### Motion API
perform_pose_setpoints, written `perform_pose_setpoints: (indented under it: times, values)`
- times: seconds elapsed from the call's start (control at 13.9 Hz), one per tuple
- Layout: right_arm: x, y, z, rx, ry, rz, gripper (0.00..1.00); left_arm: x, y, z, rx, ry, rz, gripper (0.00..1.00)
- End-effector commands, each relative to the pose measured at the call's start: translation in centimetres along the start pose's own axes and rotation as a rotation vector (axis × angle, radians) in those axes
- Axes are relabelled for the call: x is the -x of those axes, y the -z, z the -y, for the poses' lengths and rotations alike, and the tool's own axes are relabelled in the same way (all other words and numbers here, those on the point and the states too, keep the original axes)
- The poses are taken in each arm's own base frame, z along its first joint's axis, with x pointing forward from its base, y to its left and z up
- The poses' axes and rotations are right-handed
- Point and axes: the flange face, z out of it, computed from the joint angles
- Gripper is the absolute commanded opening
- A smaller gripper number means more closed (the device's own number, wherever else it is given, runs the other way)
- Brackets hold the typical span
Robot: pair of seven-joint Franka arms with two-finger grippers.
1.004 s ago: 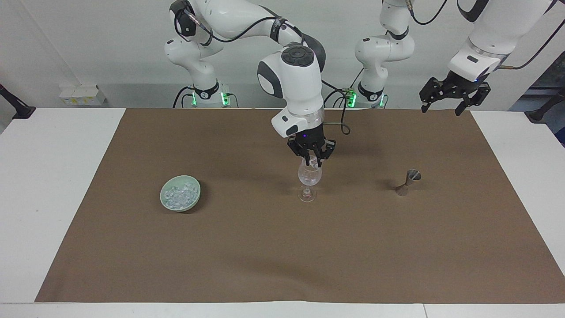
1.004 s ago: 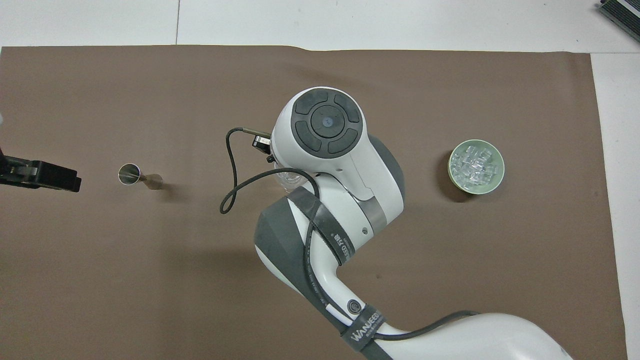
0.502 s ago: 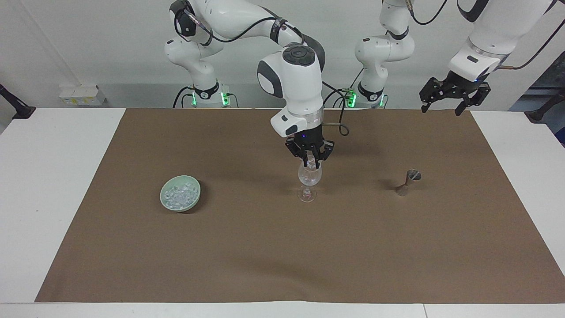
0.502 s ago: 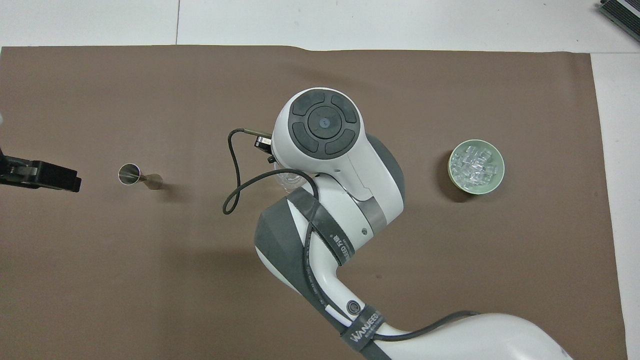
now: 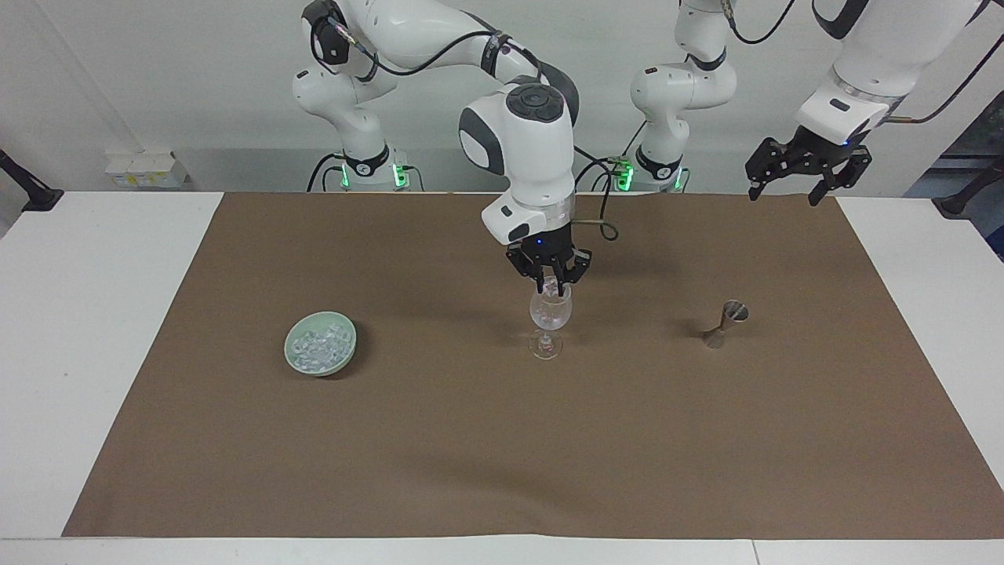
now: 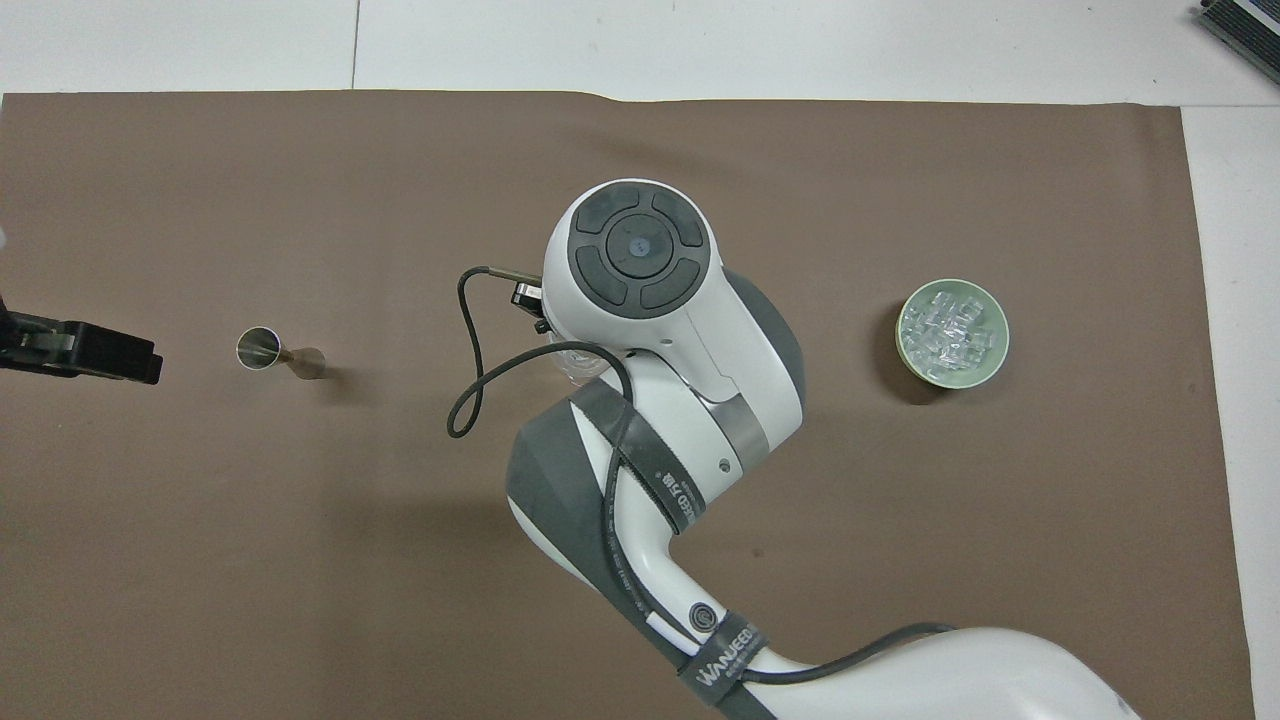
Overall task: Pour wine and add ice with both arms
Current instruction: 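Release the ice from the right gripper into the clear cup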
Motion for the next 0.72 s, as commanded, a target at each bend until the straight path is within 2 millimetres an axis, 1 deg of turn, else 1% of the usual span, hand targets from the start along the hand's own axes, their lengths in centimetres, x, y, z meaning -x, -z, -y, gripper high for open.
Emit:
perform_pose_setpoints:
  times: [0.0,0.14,0.22,0.29,0.36,0.43,0.65]
  values:
    - [0.24,-0.12,-0.12,0.018,0.002,-0.007,0.00,0.68,0.43,0.24,-0.010,-0.009,0.004,1.00]
    - [0.26,-0.15,-0.14,0.021,0.002,-0.005,0.06,0.66,0.44,0.25,-0.010,-0.009,0.003,1.00]
    - [0.15,-0.07,-0.19,0.020,0.001,-0.006,0.11,0.68,0.43,0.25,-0.010,-0.009,0.004,1.00]
    - [0.14,-0.07,-0.19,0.020,0.001,-0.007,0.22,0.65,0.44,0.17,-0.010,-0.011,0.003,1.00]
    - [0.15,-0.08,-0.21,0.022,0.001,-0.006,0.42,0.67,0.42,0.17,-0.010,-0.011,0.004,1.00]
    - [0.24,-0.05,-0.17,0.025,0.003,-0.006,0.43,0.68,0.43,0.24,-0.010,-0.009,0.004,1.00]
    - [0.29,-0.17,-0.32,0.039,0.005,-0.002,0.44,0.68,0.43,0.25,-0.010,-0.009,0.004,1.00]
